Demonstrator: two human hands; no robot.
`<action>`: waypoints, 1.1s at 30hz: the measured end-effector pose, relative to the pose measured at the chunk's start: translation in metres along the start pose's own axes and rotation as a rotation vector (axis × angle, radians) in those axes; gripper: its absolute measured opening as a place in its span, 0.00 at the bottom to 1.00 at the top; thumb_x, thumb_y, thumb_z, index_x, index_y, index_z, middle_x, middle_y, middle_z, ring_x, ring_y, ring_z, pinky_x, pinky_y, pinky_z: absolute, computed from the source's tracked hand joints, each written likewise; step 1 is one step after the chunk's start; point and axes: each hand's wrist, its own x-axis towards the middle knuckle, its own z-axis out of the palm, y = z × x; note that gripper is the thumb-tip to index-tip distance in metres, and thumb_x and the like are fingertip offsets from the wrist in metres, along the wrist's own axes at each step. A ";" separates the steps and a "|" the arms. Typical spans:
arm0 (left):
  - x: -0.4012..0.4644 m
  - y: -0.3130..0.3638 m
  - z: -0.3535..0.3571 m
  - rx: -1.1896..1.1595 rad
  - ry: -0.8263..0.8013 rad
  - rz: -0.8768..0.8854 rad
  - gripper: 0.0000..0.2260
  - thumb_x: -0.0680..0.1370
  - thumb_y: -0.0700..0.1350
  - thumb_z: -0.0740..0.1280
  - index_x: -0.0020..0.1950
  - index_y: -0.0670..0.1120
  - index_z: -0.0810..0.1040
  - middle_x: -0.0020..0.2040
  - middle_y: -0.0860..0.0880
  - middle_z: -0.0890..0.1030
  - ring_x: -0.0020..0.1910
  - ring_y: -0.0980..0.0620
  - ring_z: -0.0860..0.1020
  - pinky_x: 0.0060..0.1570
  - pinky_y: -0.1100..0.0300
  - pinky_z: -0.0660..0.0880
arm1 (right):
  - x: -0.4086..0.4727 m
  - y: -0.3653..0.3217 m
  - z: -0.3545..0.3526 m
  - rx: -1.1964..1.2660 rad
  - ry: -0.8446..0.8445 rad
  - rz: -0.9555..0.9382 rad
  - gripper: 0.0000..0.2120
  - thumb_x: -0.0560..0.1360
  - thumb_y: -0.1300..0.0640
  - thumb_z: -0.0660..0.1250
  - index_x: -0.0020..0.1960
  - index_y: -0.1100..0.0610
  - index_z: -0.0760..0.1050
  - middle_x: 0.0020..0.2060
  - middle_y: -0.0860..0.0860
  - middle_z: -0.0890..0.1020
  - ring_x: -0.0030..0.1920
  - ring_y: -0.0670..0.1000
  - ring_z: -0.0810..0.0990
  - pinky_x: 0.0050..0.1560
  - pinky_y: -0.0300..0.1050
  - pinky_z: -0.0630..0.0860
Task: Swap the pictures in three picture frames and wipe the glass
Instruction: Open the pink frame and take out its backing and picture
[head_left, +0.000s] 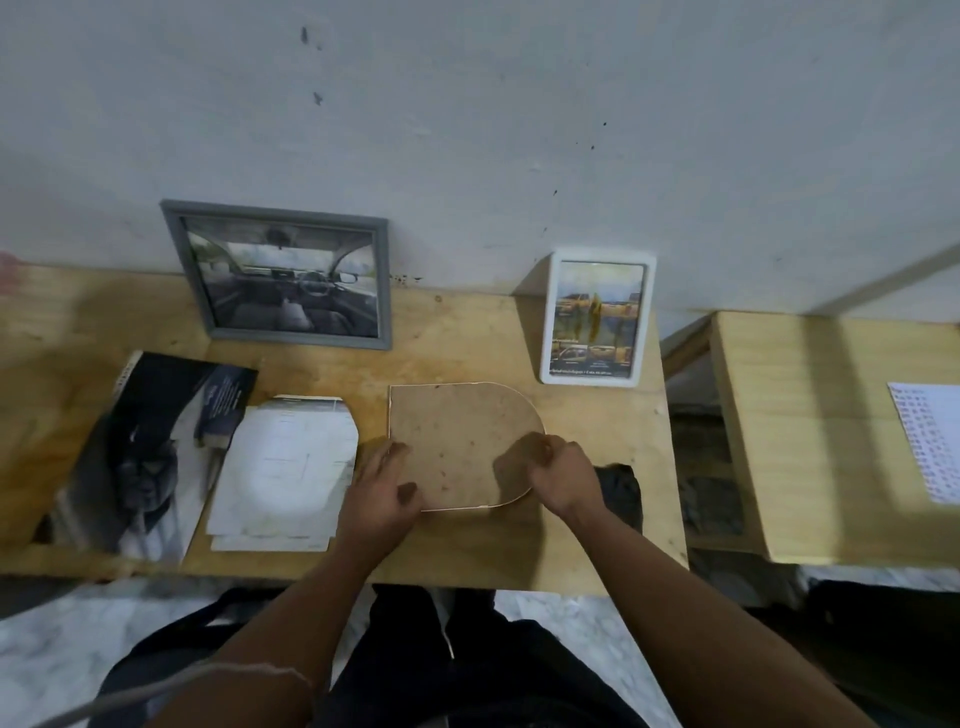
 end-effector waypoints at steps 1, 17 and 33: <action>0.002 0.001 -0.004 -0.117 -0.011 -0.063 0.28 0.79 0.50 0.68 0.79 0.50 0.67 0.78 0.49 0.68 0.73 0.45 0.71 0.69 0.48 0.72 | 0.002 -0.001 0.001 0.000 0.008 0.010 0.25 0.73 0.46 0.65 0.67 0.55 0.76 0.57 0.57 0.80 0.51 0.60 0.83 0.54 0.53 0.82; -0.003 0.005 -0.025 -0.510 -0.079 -0.276 0.29 0.79 0.50 0.74 0.78 0.50 0.69 0.63 0.54 0.75 0.58 0.53 0.74 0.59 0.56 0.70 | 0.003 0.001 0.007 0.011 -0.013 0.237 0.26 0.67 0.44 0.81 0.54 0.60 0.78 0.44 0.53 0.83 0.46 0.56 0.84 0.45 0.49 0.82; -0.002 0.006 -0.028 -0.421 -0.104 -0.294 0.25 0.84 0.59 0.60 0.80 0.52 0.65 0.78 0.46 0.70 0.75 0.41 0.70 0.71 0.45 0.69 | -0.030 -0.020 -0.045 0.852 -0.117 0.081 0.15 0.78 0.60 0.73 0.63 0.53 0.80 0.52 0.55 0.87 0.54 0.57 0.86 0.53 0.56 0.84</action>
